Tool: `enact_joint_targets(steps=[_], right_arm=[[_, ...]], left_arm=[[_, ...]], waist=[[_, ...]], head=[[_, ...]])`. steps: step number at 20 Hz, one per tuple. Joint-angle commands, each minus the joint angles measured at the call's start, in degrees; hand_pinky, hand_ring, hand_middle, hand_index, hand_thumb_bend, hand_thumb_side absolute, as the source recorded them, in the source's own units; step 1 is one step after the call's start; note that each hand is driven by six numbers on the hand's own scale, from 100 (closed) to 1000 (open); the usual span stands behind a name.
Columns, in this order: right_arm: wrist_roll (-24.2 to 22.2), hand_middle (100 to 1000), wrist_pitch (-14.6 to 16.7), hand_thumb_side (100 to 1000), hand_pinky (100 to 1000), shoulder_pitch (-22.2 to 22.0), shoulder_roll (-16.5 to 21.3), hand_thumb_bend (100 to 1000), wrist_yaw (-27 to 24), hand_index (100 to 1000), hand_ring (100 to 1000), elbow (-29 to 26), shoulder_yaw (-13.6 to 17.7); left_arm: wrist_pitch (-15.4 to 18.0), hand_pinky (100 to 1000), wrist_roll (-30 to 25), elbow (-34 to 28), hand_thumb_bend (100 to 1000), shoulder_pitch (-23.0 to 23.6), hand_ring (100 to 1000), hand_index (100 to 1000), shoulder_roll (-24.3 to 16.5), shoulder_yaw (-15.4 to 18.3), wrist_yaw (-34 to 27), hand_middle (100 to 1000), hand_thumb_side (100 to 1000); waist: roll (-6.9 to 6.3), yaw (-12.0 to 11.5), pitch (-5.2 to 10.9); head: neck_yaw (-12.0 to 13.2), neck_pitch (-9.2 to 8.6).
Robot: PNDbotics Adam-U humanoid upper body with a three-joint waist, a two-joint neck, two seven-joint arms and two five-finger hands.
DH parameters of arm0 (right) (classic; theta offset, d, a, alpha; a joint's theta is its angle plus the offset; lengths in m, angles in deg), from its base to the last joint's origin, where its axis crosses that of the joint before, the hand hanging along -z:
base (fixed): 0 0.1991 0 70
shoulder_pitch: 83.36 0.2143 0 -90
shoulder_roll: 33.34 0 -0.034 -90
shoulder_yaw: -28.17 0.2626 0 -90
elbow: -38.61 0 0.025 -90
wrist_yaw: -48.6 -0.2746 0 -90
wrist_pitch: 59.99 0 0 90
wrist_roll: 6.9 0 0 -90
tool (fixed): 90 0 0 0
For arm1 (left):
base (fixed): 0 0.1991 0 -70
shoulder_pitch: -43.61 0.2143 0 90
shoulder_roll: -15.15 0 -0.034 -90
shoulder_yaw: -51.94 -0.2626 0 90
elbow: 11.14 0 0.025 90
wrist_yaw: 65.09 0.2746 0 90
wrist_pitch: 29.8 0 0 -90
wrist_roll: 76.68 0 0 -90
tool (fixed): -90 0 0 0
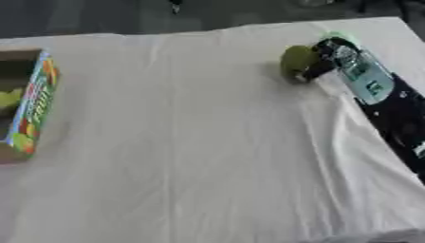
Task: Pick up the objects with one hand, pass them to the other hand, and then place them into the box on the other side of the table.
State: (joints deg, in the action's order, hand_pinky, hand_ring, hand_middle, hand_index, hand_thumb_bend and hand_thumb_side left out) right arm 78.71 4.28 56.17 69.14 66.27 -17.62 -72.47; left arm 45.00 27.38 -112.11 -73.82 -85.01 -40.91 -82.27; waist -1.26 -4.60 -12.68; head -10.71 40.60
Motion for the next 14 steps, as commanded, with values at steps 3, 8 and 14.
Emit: enact_joint_targets(steps=[3, 8, 14], right_arm=[[2.2, 397, 0.0, 100, 756, 0.7, 1.9, 208, -1.2, 566, 605, -2.6, 0.1], [1.9, 378, -0.1, 100, 749, 0.5, 2.6, 161, -0.9, 544, 588, -4.7, -0.2], [3.2, 339, 0.2, 100, 738, -0.6, 3.7, 100, -2.5, 515, 563, -10.3, 0.7]], left_arm=[[0.0, 641, -0.3, -0.4, 423, -0.7, 720, 768, -1.0, 0.9, 0.3, 668, 526], [0.0, 642, -0.5, -0.5, 419, -0.6, 719, 769, -1.0, 0.9, 0.4, 669, 528], [0.1, 641, -0.5, -0.8, 421, -0.9, 720, 769, -1.3, 0.9, 0.4, 669, 523]], waist=[[-0.07, 0.2, 1.13], [-0.11, 0.3, 1.27], [-0.26, 0.5, 1.37]], head=[[0.0, -0.76], [0.1, -0.75], [0.1, -0.62]])
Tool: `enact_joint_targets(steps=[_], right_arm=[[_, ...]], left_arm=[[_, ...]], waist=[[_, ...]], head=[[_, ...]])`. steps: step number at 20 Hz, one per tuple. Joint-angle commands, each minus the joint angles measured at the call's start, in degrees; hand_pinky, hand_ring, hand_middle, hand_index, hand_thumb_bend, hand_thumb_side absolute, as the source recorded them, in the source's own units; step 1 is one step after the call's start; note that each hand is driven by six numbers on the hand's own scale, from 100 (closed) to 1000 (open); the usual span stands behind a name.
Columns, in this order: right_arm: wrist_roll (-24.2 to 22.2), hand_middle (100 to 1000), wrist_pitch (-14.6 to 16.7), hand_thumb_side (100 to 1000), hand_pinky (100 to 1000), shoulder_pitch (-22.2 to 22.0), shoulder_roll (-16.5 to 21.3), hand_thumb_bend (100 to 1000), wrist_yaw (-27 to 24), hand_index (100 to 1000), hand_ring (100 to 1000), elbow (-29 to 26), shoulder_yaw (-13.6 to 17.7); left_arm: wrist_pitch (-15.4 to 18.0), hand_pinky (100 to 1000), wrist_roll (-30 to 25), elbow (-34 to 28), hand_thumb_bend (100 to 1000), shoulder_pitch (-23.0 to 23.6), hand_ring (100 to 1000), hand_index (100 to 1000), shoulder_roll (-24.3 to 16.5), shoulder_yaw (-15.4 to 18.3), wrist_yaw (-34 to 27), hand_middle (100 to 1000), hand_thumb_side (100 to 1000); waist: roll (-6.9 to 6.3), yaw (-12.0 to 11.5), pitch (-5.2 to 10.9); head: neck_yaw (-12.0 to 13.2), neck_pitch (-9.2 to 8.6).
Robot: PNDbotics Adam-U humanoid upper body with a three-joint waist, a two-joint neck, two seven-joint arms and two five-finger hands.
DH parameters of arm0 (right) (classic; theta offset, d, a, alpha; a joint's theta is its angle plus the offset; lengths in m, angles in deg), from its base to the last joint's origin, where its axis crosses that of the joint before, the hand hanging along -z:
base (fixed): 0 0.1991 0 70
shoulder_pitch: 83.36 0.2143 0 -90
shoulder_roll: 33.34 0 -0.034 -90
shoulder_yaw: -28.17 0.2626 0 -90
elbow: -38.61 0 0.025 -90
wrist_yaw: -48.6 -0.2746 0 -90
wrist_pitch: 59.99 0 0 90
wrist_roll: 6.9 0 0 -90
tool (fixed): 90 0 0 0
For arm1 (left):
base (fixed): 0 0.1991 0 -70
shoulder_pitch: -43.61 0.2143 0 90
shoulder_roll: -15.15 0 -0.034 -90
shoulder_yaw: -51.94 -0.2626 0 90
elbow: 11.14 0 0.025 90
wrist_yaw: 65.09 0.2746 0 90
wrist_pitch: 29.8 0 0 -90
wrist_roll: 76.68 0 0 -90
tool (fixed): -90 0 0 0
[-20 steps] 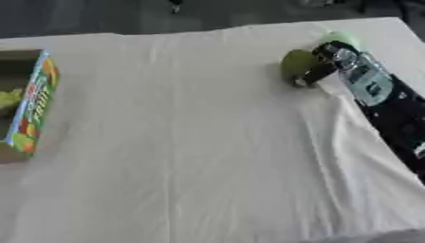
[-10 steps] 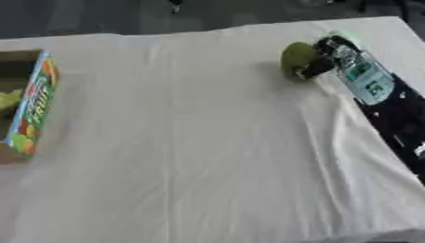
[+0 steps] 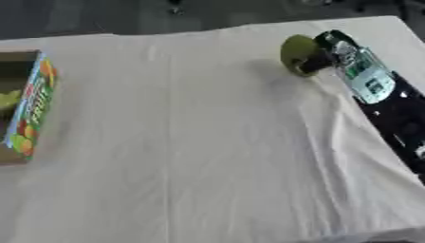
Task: Pick up the objects with one hand, pass them to the other hand, and then place them into the box on the other side of the table.
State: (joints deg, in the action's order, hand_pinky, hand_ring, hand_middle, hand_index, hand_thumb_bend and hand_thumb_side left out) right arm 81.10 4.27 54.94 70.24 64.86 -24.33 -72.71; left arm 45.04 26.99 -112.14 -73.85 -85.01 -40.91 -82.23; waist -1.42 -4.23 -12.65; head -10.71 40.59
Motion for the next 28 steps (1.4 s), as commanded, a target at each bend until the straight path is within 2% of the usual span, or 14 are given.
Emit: enact_joint_targets(steps=[1, 11, 19, 28], right_arm=[[1.2, 336, 0.3, 100, 736, 0.3, 2.7, 100, -1.7, 514, 560, -5.0, 1.1], [5.9, 319, 0.1, 100, 730, -4.2, 3.8, 100, -6.7, 509, 542, -20.5, 1.4], [7.7, 313, 0.7, 100, 728, -7.8, 2.4, 100, -10.3, 508, 553, -31.8, 1.3], [7.6, 314, 1.7, 100, 731, -10.5, 0.1, 100, -10.7, 511, 556, -39.7, 0.0]], left_arm=[[0.0, 641, -0.1, -0.8, 421, -0.9, 720, 768, -1.3, 0.9, 0.4, 669, 523], [0.0, 641, -0.6, -1.1, 417, -2.3, 722, 768, -2.1, 0.6, 0.6, 674, 515], [-0.1, 643, -1.7, -1.6, 417, -4.6, 724, 769, -3.1, -0.3, 1.6, 676, 502], [-1.8, 654, -9.9, -2.6, 432, -11.0, 729, 775, -7.1, -2.9, 6.2, 682, 470]], waist=[[-0.15, 0.1, 1.34], [-0.57, 0.5, 1.34], [-0.84, 0.8, 1.48], [-1.35, 0.8, 1.69]], head=[[0.2, -0.6], [0.2, -0.68], [0.1, -0.86], [-0.4, -0.66]])
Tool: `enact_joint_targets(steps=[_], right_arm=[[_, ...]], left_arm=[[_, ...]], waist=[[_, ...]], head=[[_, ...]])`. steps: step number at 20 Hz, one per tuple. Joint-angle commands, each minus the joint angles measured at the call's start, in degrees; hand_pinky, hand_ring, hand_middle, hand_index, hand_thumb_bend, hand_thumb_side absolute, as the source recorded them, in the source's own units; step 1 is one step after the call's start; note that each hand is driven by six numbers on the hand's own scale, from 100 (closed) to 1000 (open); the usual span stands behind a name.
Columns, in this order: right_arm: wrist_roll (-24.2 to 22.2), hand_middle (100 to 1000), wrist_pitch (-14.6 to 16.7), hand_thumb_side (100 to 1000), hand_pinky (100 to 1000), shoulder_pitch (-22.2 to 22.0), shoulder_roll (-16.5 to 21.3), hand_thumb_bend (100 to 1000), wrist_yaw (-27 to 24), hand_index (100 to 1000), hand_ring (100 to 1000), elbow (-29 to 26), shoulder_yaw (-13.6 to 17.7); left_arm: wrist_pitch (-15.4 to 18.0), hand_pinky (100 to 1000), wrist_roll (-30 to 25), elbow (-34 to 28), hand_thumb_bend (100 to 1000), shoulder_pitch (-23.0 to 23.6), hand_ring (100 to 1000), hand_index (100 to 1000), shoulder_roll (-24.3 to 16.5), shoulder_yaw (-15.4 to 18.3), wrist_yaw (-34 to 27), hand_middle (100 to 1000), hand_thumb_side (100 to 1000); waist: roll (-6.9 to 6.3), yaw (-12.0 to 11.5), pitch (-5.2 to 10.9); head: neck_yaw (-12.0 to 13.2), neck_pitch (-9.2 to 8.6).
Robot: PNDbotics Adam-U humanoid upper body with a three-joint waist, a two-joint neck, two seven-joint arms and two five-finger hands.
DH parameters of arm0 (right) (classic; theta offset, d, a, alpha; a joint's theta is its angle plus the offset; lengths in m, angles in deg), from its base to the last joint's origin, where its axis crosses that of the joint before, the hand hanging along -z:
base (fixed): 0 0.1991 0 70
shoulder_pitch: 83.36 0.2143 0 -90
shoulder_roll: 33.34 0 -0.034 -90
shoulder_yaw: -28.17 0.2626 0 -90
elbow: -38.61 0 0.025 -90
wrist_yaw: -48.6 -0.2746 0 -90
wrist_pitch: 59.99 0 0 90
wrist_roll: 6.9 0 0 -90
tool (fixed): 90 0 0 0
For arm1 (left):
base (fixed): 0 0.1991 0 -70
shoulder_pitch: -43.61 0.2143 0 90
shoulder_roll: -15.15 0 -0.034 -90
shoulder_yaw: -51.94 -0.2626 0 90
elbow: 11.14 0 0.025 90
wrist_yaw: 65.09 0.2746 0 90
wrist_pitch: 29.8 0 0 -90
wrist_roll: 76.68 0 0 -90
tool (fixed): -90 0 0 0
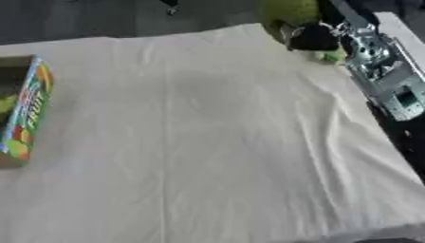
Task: Pick up the objects with one hand, pass them to the other hand, and then place them into the box on the other side of the table.
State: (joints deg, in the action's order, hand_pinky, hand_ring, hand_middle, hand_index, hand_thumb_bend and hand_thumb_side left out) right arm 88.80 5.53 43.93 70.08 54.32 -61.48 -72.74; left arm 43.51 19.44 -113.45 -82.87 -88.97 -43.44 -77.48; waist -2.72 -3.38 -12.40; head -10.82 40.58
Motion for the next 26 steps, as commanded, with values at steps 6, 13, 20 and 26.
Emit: enact_joint_targets(steps=[6, 13, 20, 26], right_arm=[[-0.7, 313, 1.4, 100, 735, -0.4, -1.1, 100, -0.6, 510, 554, -4.3, -1.0], [-0.9, 310, 3.1, 100, 732, -1.0, -2.5, 100, -0.9, 508, 551, -6.1, -2.3], [-1.1, 308, 4.2, 100, 731, -1.9, -4.0, 100, -0.9, 508, 551, -6.6, -3.5], [-2.1, 309, 4.7, 100, 731, -2.2, -4.5, 100, -0.4, 509, 553, -7.0, -4.8]], left_arm=[[-0.9, 661, -9.2, -2.1, 453, -6.3, 729, 776, -6.2, -3.0, 4.0, 682, 453], [-2.2, 670, -19.4, -2.7, 480, -12.4, 733, 778, -8.3, -6.4, 7.1, 687, 449], [-2.8, 679, -27.1, -3.9, 482, -16.6, 739, 781, -7.6, -9.2, 8.6, 699, 472], [-3.3, 687, -31.4, -8.6, 506, -20.5, 744, 786, -6.7, -10.9, 8.5, 707, 470]], waist=[[-0.38, 0.0, 1.64], [-0.77, -0.1, 1.82], [-0.9, -0.1, 1.83], [-0.96, -0.2, 1.92]], head=[[-0.3, -0.69], [-0.3, -0.65], [-0.5, -0.58], [-0.5, -0.51]])
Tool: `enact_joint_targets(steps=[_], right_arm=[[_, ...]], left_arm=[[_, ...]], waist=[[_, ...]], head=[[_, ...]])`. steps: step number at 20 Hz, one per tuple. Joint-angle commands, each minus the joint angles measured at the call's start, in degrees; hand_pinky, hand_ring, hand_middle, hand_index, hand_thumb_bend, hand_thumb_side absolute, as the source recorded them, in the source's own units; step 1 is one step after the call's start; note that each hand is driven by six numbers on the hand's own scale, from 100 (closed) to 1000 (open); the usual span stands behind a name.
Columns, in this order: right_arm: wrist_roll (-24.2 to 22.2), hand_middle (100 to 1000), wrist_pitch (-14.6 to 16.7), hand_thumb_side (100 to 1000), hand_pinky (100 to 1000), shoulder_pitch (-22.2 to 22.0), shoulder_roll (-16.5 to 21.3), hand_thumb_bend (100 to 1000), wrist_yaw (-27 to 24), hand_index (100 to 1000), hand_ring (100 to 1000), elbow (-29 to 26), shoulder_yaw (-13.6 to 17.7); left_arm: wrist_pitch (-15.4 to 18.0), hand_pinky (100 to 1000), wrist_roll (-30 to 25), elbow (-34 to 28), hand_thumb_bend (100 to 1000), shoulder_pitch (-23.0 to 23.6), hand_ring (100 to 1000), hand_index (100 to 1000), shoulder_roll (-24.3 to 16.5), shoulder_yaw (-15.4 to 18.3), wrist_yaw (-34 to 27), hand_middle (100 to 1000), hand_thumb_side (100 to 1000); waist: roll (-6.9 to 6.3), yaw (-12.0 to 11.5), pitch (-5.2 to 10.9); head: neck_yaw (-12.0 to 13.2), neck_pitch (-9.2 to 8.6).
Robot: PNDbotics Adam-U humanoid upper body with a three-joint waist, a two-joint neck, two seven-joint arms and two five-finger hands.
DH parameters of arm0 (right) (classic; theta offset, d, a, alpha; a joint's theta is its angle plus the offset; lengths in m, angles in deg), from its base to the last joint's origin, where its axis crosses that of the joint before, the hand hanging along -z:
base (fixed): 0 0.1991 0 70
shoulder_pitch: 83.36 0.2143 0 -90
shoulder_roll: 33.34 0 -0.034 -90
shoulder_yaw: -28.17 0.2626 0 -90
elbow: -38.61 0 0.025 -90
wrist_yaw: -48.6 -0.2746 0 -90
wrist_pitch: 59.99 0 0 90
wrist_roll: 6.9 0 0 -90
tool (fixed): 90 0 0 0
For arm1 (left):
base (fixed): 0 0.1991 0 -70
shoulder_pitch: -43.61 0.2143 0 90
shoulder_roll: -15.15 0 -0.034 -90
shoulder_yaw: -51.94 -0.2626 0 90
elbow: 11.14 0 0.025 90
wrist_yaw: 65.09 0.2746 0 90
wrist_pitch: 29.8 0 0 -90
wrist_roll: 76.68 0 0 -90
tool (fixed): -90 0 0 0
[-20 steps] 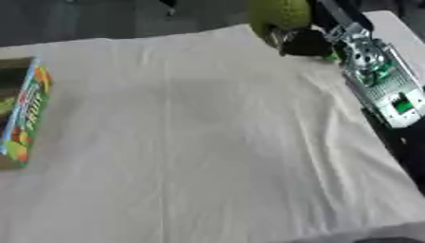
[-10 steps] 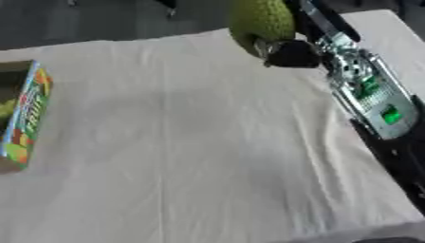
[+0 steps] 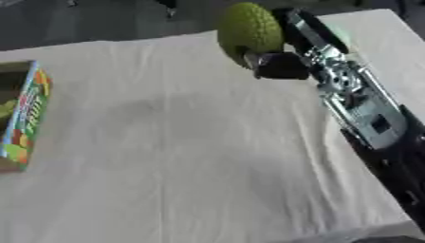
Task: Pick up the objects with one hand, pass them to the other hand, and then place them into the box on the other side of the table.
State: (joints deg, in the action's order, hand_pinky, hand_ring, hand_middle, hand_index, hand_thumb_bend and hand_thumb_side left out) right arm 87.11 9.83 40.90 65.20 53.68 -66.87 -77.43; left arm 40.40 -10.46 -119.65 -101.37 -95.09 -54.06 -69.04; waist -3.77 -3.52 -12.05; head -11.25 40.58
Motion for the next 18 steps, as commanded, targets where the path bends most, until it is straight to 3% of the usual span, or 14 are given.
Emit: enact_joint_targets(steps=[1, 18], right_arm=[[-0.7, 310, 0.4, 100, 732, 0.8, 0.2, 100, 0.6, 509, 553, -1.6, -0.3], [-3.1, 345, 1.8, 100, 733, 0.2, -1.2, 100, 1.6, 509, 555, -0.7, -3.0]], left_arm=[[-0.4, 687, -2.0, -3.3, 507, -2.5, 744, 786, -0.3, -0.6, -0.2, 707, 470], [1.8, 697, -7.1, -6.1, 526, -10.0, 748, 783, 7.0, -6.4, 0.2, 711, 456]], waist=[[0.09, -0.1, 1.61], [-0.06, -0.1, 1.78]], head=[[0.1, -0.53], [0.2, -0.01]])
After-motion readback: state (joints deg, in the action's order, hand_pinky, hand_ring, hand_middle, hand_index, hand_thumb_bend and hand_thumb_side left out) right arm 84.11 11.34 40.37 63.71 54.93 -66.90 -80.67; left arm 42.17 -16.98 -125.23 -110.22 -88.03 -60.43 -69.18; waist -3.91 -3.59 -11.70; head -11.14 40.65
